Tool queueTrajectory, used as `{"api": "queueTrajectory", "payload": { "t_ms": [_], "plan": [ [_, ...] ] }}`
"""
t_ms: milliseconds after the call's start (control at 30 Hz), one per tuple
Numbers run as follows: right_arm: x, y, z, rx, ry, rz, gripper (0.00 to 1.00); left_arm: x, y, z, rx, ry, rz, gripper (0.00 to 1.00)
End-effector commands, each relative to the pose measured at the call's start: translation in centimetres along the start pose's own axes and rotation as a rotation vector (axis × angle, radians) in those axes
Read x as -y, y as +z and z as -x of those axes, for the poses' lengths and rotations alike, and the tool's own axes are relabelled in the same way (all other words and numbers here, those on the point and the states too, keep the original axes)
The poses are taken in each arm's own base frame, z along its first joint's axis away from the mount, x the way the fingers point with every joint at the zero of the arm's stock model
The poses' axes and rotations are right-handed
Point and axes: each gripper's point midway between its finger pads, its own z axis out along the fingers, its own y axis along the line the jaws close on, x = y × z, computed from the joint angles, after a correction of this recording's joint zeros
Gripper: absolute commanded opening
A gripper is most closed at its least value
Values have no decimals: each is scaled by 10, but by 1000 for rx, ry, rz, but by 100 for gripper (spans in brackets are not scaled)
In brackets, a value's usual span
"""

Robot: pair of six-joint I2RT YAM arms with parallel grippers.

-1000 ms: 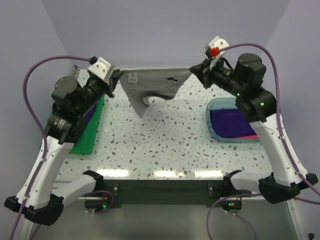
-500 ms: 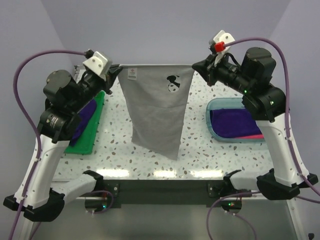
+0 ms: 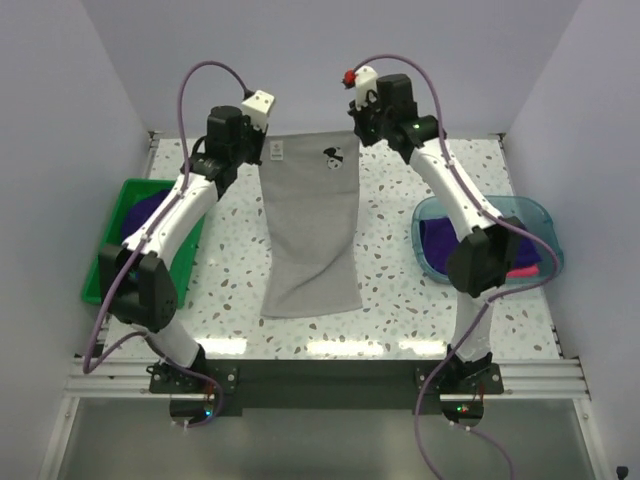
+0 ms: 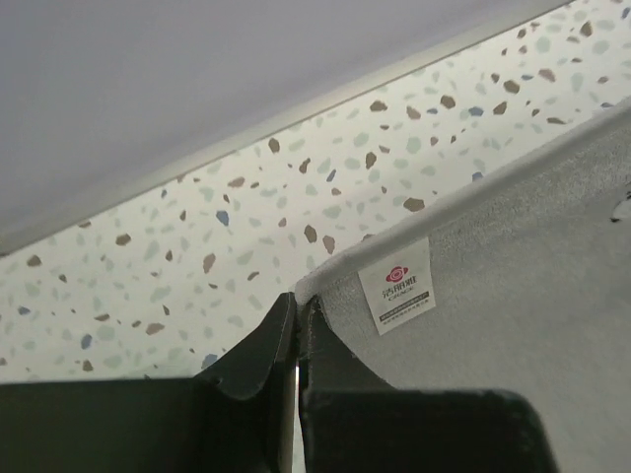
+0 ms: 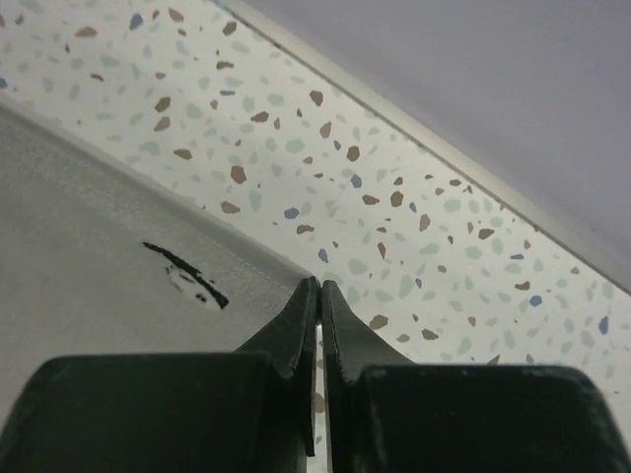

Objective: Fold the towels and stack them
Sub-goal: Flatten out the crumpled towel, then fold the towel

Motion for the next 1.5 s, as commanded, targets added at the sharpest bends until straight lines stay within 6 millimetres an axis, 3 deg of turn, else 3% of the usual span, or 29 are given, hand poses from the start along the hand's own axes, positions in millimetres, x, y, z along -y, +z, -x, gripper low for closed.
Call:
{"api": "queueTrajectory", "payload": {
  "t_ms": [0, 33, 67, 100, 167, 300, 467, 533, 633, 800, 933, 1100, 1333, 1467],
  "plan": [
    [23, 15, 26, 88, -37, -91, 0, -31, 28, 11, 110, -76, 59, 0],
    [23, 22, 22, 87, -43, -91, 0, -29, 39, -1, 75, -82, 39, 0],
    [24, 28, 20, 88, -47, -93, 0, -35, 46, -1, 67, -82, 35, 0],
    [24, 40, 12, 85, -59, -93, 0, -33, 62, -24, 4, -72, 26, 0],
    [23, 51, 1, 74, -71, -90, 0, -37, 75, -37, -24, -62, 33, 0],
    [20, 66, -16, 45, -83, -84, 0, -40, 80, -45, -26, -21, 32, 0],
    [9, 65, -41, -15, -77, -36, 0, -27, 73, -60, -52, -18, -23, 0],
    [5, 57, -54, -62, -70, -21, 0, -23, 69, -76, -93, -41, -28, 0],
    [-3, 47, -89, -164, -43, -3, 0, -14, 61, -97, -159, -86, -52, 0],
    [-16, 24, -124, -267, -5, 27, 0, -3, 43, -113, -201, -135, -80, 0],
    [-20, 13, -137, -315, 11, 36, 0, 3, 30, -123, -246, -166, -89, 0],
    [-29, -6, -136, -326, 52, 61, 0, 10, 11, -135, -295, -188, -105, 0],
    [-53, -29, -159, -426, 130, 101, 0, 21, -17, -150, -359, -253, -116, 0],
    [-67, -37, -171, -462, 180, 126, 0, 31, -30, -172, -437, -303, -132, 0]
  ]
}}
